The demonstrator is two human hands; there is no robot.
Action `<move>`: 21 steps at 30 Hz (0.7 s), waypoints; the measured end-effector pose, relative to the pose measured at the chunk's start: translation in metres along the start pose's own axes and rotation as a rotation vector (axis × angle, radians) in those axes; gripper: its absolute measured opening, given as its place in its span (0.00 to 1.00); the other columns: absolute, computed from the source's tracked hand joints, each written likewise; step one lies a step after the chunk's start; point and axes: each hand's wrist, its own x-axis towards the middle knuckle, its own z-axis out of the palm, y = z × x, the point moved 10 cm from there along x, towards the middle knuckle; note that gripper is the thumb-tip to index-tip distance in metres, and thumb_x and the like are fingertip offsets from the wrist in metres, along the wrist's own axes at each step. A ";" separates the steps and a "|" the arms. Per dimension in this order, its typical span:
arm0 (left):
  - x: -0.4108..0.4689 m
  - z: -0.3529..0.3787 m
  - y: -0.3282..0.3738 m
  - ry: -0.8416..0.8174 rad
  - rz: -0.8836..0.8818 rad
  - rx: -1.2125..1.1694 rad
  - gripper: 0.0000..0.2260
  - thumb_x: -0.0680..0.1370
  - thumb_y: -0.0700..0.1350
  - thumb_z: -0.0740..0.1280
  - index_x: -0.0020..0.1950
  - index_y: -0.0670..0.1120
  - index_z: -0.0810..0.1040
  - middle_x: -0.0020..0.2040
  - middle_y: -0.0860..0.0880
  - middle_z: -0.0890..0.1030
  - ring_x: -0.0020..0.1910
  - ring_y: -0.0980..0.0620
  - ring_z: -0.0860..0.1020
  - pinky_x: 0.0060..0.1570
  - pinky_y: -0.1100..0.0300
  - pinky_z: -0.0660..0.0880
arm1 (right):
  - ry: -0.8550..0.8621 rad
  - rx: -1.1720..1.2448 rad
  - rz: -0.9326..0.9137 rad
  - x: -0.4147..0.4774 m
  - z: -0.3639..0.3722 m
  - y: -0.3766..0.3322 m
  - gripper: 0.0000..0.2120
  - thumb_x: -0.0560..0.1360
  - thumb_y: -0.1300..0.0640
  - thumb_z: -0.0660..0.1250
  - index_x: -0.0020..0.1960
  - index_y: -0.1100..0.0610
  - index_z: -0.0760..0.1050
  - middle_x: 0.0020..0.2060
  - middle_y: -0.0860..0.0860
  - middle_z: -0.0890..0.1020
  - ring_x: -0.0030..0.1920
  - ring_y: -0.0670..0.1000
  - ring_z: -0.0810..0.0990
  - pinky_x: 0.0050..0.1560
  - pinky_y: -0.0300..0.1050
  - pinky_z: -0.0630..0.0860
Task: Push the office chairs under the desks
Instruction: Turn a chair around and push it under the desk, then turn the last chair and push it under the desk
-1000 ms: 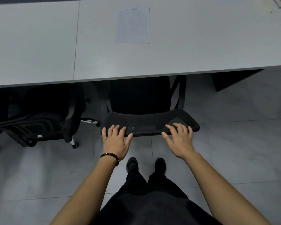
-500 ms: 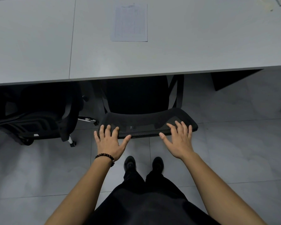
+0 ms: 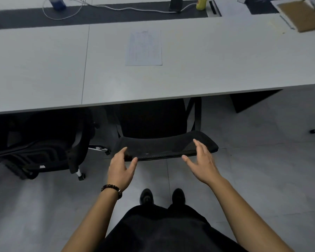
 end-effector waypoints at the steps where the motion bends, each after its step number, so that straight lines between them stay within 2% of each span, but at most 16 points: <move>1: -0.010 -0.009 0.005 0.012 0.010 -0.057 0.27 0.78 0.55 0.65 0.74 0.48 0.64 0.70 0.49 0.70 0.69 0.50 0.67 0.68 0.51 0.67 | 0.022 0.090 0.011 -0.012 -0.008 -0.005 0.37 0.79 0.40 0.62 0.81 0.51 0.50 0.79 0.49 0.55 0.78 0.49 0.56 0.76 0.48 0.54; 4: -0.044 -0.030 0.021 0.035 0.070 -0.173 0.26 0.77 0.54 0.65 0.73 0.50 0.65 0.68 0.54 0.71 0.68 0.56 0.68 0.66 0.57 0.66 | 0.162 0.244 0.040 -0.057 -0.030 -0.010 0.32 0.79 0.43 0.63 0.79 0.49 0.56 0.76 0.45 0.61 0.74 0.44 0.62 0.71 0.43 0.61; 6: -0.062 -0.037 0.027 0.012 0.105 -0.234 0.25 0.76 0.55 0.65 0.71 0.50 0.67 0.66 0.56 0.72 0.66 0.60 0.69 0.64 0.59 0.65 | 0.249 0.328 0.107 -0.094 -0.035 0.000 0.30 0.78 0.42 0.63 0.77 0.46 0.59 0.72 0.44 0.65 0.71 0.43 0.65 0.70 0.44 0.65; 9: -0.081 -0.025 0.028 -0.109 0.145 -0.269 0.24 0.74 0.55 0.65 0.70 0.51 0.69 0.65 0.57 0.74 0.65 0.62 0.70 0.65 0.58 0.67 | 0.352 0.425 0.254 -0.156 -0.026 0.025 0.31 0.75 0.39 0.62 0.75 0.43 0.61 0.67 0.41 0.68 0.68 0.43 0.69 0.67 0.44 0.68; 12: -0.087 0.008 0.036 -0.294 0.212 -0.224 0.23 0.75 0.54 0.65 0.69 0.53 0.69 0.65 0.58 0.74 0.64 0.64 0.70 0.64 0.57 0.68 | 0.478 0.470 0.410 -0.219 -0.006 0.060 0.31 0.73 0.39 0.63 0.75 0.43 0.62 0.68 0.42 0.69 0.67 0.45 0.71 0.63 0.40 0.68; 17: -0.108 0.072 0.076 -0.560 0.433 -0.037 0.25 0.75 0.56 0.64 0.71 0.50 0.68 0.66 0.56 0.73 0.65 0.60 0.70 0.67 0.51 0.69 | 0.679 0.528 0.624 -0.331 0.018 0.109 0.31 0.76 0.42 0.65 0.76 0.42 0.59 0.68 0.40 0.66 0.68 0.46 0.69 0.67 0.45 0.68; 21: -0.155 0.099 0.139 -0.640 0.638 0.000 0.25 0.75 0.55 0.63 0.71 0.48 0.68 0.67 0.53 0.73 0.66 0.57 0.71 0.66 0.51 0.70 | 0.918 0.537 0.692 -0.417 0.005 0.129 0.31 0.76 0.43 0.65 0.77 0.43 0.58 0.70 0.41 0.66 0.69 0.43 0.68 0.70 0.47 0.66</move>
